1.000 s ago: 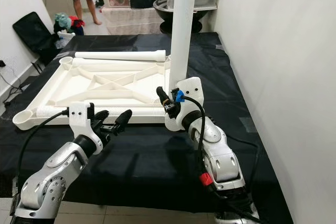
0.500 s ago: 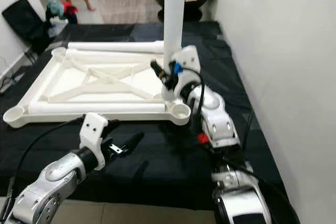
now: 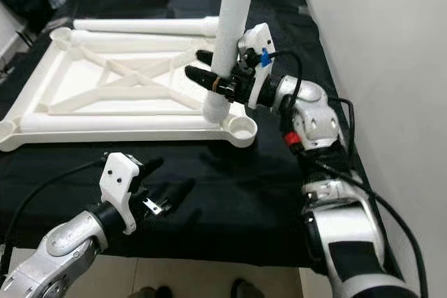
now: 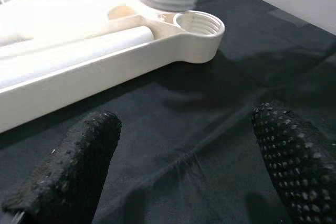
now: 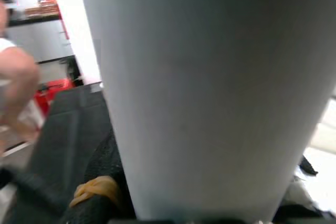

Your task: Building children table

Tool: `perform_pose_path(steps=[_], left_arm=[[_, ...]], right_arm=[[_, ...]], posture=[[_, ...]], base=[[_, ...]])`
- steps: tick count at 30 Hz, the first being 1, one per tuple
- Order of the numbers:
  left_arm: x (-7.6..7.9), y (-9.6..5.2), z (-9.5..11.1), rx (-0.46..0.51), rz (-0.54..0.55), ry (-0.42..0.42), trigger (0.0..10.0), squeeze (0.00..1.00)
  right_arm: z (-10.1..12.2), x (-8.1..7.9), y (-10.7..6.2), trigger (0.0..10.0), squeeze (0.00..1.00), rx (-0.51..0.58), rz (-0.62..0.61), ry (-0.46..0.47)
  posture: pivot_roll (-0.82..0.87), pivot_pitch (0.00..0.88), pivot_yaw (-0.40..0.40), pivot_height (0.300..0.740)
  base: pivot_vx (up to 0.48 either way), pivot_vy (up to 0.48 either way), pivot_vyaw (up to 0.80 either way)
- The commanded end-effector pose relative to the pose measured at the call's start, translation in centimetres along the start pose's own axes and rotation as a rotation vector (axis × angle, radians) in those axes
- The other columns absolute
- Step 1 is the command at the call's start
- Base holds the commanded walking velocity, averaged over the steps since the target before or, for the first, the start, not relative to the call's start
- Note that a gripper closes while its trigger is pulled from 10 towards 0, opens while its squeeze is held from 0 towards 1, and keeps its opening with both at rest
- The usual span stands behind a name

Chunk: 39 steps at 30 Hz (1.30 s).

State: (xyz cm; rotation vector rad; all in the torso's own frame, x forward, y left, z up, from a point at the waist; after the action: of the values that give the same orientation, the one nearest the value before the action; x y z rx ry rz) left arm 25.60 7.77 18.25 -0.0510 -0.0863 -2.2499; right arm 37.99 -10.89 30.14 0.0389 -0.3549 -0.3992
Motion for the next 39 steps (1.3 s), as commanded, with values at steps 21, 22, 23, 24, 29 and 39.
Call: perform_pose_path(steps=[21, 22, 23, 24, 29, 39], left_arm=[[0.0, -1.5, 0.1, -0.022, 0.072, -0.001, 10.0, 0.0], [0.0, -1.5, 0.1, -0.022, 0.072, -0.001, 10.0, 0.0], [0.0, -1.5, 0.1, -0.023, 0.073, -0.001, 10.0, 0.0], [0.0, -1.6, 0.1, -0.023, 0.074, 0.0, 10.0, 0.0], [-0.1, -1.5, 0.2, -0.024, 0.075, -0.001, 10.0, 0.0], [0.0, -1.5, 0.3, -0.022, 0.072, -0.002, 10.0, 0.0]], right_arm=[[1.6, 0.5, -2.7, 10.0, 0.0, -0.035, 0.257, -0.09], [1.6, 0.5, -2.7, 10.0, 0.0, -0.035, 0.257, -0.09], [1.6, 0.5, -2.8, 10.0, 0.0, -0.035, 0.262, -0.089], [1.3, 0.5, -2.8, 10.0, 0.0, -0.049, 0.263, -0.09], [0.3, 0.6, -2.5, 10.0, 0.0, -0.098, 0.246, -0.09], [0.4, 1.5, -2.9, 10.0, 0.0, -0.114, 0.197, -0.101]], posture=[[0.11, 0.342, 0.035, 0.74], [0.11, 0.342, 0.035, 0.74], [0.11, 0.342, 0.035, 0.74], [0.11, 0.342, 0.035, 0.74], [0.11, 0.344, 0.035, 0.74], [0.11, 0.345, 0.033, 0.74]], base=[[0.0, 0.0, 0.0], [0.0, 0.0, 0.0], [0.0, 0.0, 0.0], [0.0, 0.0, 0.0], [0.0, 0.0, 0.0], [0.0, 0.0, 0.0]])
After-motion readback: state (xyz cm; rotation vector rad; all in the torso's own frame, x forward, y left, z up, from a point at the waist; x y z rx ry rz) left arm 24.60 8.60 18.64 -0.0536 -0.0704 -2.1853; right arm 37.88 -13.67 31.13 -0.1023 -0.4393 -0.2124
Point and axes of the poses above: a point about 5 cm out from each wrist's last joint towards the gripper, its own y axis pointing out of the wrist towards the gripper, its own z axis along the axis of the wrist's last joint, x = y × z, the point moved 4 cm from there along y, pointing out of the wrist towards the gripper, and after that the axes turned 7 degrees about -y, right-handed, at the moved point
